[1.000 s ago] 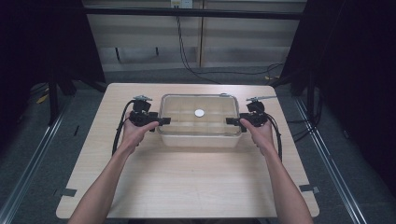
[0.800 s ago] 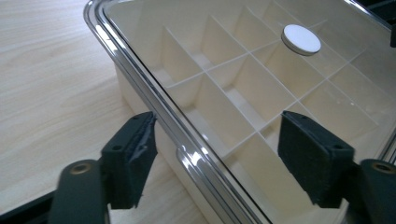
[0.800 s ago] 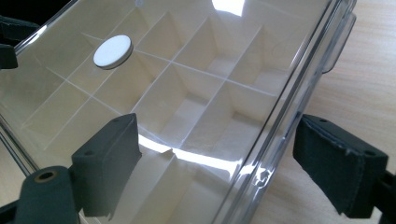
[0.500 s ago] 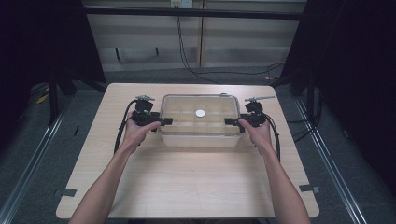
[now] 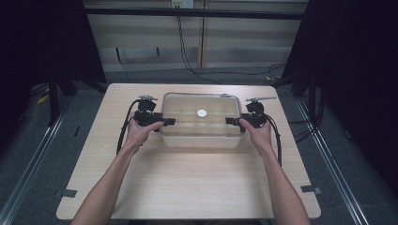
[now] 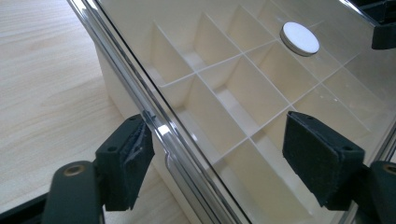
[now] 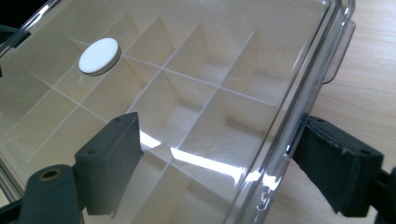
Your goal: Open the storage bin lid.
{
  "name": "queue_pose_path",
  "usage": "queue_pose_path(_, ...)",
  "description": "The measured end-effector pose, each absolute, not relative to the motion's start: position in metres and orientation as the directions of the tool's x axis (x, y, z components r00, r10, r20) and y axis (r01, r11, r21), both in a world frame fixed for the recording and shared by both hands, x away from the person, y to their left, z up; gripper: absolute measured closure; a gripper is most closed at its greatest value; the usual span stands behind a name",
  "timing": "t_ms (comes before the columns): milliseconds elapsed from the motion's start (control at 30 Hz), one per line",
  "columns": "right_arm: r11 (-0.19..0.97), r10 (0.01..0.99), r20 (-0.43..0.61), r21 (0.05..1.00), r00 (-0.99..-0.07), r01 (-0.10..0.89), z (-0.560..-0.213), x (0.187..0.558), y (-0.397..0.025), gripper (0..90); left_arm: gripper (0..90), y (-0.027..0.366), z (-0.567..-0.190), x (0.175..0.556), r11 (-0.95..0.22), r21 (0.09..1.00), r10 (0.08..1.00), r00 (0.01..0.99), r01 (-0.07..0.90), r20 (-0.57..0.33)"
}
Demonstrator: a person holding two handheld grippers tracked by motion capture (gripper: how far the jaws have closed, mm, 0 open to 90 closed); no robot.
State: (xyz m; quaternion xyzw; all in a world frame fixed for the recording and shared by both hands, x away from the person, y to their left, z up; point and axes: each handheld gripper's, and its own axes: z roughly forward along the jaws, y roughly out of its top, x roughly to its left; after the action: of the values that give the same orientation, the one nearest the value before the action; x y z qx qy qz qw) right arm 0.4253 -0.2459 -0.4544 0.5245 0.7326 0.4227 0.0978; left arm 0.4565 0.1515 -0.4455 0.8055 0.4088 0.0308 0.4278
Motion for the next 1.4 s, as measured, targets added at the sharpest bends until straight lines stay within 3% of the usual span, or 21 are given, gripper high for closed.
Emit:
queue_pose_path(167, 0.077, 0.853, 0.306, 0.726, -0.422, 0.683, -0.455, 0.424, -0.246, 16.9, 29.1, 0.155, -0.445, 0.454, -0.291, 0.722, 0.688, 0.662, 0.627, -0.297)
queue_pose_path(767, 0.050, 0.867, 0.304, 0.735, -0.395, 0.676, -0.452, 0.418, -0.246, 18.9, 28.9, 0.155, -0.442, 0.445, -0.306, 0.727, 0.698, 0.664, 0.615, -0.267)
queue_pose_path(867, 0.039, 0.866, 0.305, 0.749, -0.396, 0.662, -0.447, 0.416, -0.247, 19.2, 32.5, 0.155, -0.441, 0.444, -0.305, 0.734, 0.692, 0.670, 0.607, -0.267)
queue_pose_path(1167, 0.002, 0.860, 0.334, 0.755, -0.386, 0.656, -0.449, 0.411, -0.255, 36.2, 38.8, 0.158, -0.442, 0.443, -0.262, 0.751, 0.707, 0.650, 0.606, -0.278)
queue_pose_path(1400, -0.026, 0.853, 0.351, 0.768, -0.387, 0.639, -0.448, 0.407, -0.261, 44.4, 42.8, 0.159, -0.439, 0.441, -0.255, 0.765, 0.711, 0.651, 0.591, -0.266)
